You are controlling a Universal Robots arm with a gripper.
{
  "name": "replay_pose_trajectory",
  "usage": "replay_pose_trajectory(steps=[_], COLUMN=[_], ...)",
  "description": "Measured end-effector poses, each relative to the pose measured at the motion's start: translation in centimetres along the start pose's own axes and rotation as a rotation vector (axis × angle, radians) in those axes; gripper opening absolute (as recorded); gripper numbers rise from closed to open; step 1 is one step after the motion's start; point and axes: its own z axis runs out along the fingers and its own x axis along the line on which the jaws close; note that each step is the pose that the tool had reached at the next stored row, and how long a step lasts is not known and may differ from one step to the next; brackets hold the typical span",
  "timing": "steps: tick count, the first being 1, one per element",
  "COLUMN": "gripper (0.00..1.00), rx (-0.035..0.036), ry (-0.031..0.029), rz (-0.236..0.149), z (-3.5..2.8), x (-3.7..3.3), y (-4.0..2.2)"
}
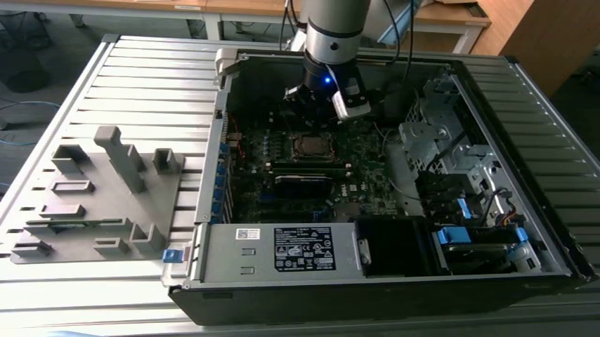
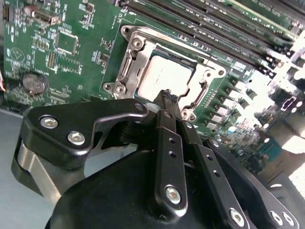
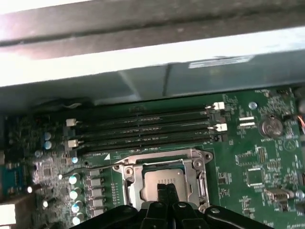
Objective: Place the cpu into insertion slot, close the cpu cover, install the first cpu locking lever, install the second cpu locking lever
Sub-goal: 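Close the cpu cover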
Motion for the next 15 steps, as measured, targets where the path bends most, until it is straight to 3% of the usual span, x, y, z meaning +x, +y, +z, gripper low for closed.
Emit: replay_pose_trajectory(steps=[3, 8, 15], gripper=[0.11, 0.11, 0.11], rx=[-0.0002, 0.0001, 0.0013], ry=[-0.0043, -0.0131, -0.0162], rz=[-0.027, -0.03, -0.02], z=[0.02, 0.03, 0.32], x=[0.0, 0.16, 0.19], y=[0.0, -0.02, -0.04])
